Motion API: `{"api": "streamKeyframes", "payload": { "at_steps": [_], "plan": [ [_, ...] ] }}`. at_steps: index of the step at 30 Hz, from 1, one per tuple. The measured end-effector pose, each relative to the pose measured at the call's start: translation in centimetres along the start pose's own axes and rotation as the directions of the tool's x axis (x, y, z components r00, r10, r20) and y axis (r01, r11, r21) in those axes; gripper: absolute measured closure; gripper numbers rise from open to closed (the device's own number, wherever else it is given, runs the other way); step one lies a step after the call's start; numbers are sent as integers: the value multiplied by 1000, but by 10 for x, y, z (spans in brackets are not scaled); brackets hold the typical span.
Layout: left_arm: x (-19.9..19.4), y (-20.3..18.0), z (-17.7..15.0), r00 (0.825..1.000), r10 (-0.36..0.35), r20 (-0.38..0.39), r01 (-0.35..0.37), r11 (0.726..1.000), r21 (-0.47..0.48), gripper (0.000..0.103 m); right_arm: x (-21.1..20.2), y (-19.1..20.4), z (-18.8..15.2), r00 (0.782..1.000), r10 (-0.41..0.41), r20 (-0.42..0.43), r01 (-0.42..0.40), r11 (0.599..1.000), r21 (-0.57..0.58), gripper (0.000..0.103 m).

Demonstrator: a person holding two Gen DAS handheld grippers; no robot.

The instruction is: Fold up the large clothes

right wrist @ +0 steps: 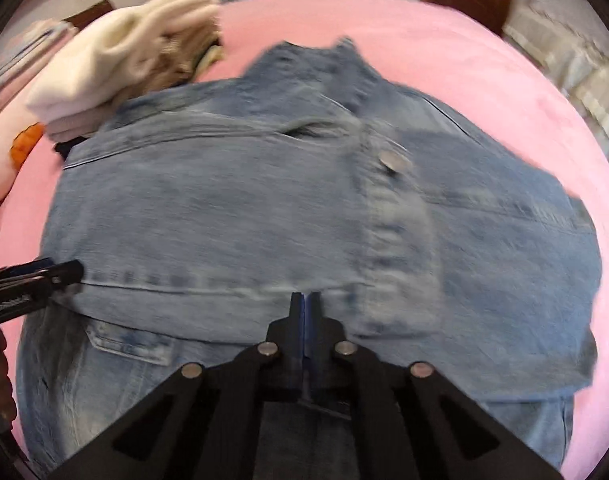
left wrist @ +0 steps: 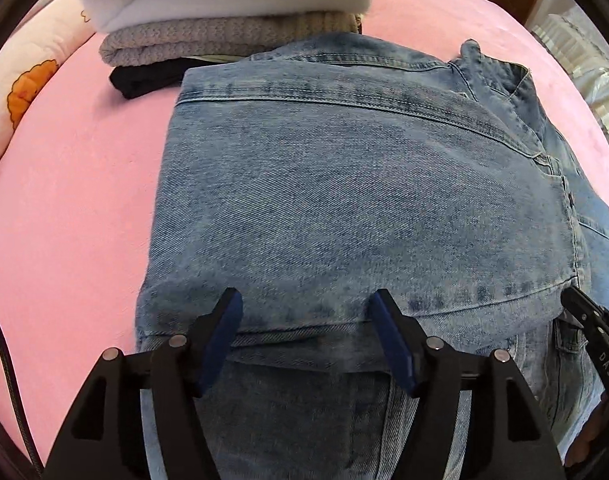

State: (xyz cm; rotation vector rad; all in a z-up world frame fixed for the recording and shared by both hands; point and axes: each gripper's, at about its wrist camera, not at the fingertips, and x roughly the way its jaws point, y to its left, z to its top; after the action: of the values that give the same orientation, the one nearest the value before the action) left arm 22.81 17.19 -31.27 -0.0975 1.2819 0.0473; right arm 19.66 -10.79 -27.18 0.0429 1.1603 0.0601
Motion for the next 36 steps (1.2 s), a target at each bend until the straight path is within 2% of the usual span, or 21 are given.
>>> {"api": "streamKeyframes", "payload": {
  "at_steps": [5, 7, 9, 13, 19, 25, 29, 34, 36],
  "plan": [
    [-25, -4, -2, 1000, -20, -22, 20, 1000, 1, 37, -21, -12, 0, 1000, 4, -28, -3, 999, 46, 100],
    [-42, -7, -2, 999, -22, -24, 22, 1000, 0, 33, -33, -14, 1, 1000, 10, -26, -8, 998, 56, 100],
    [-56, -9, -1, 999, -27, -24, 27, 1000, -16, 25, -48, -17, 5, 999, 24, -24, -22, 997, 73, 100],
    [-101, -12, 1, 998, -55, -5, 55, 997, -52, 24, -82, -22, 11, 999, 50, -17, -49, 995, 87, 100],
    [-177, -25, 6, 993, -68, 91, 74, 996, -59, 24, -132, -28, 25, 997, 81, 11, -82, 993, 85, 98],
    [-239, -30, 5, 982, -80, 171, 99, 989, -107, 24, -179, -34, 35, 991, 108, 74, -113, 991, 68, 81],
    [-272, -33, -2, 971, -64, 230, 94, 988, -121, 20, -202, -35, 37, 987, 124, 104, -130, 990, 51, 81],
    [-302, -42, -15, 957, -62, 285, 85, 994, -69, 19, -225, -37, 35, 980, 143, 135, -149, 988, 37, 81],
    [-311, -45, -21, 954, -88, 288, 104, 994, -43, 19, -234, -38, 32, 978, 148, 148, -156, 987, 40, 81]
  ]
}}
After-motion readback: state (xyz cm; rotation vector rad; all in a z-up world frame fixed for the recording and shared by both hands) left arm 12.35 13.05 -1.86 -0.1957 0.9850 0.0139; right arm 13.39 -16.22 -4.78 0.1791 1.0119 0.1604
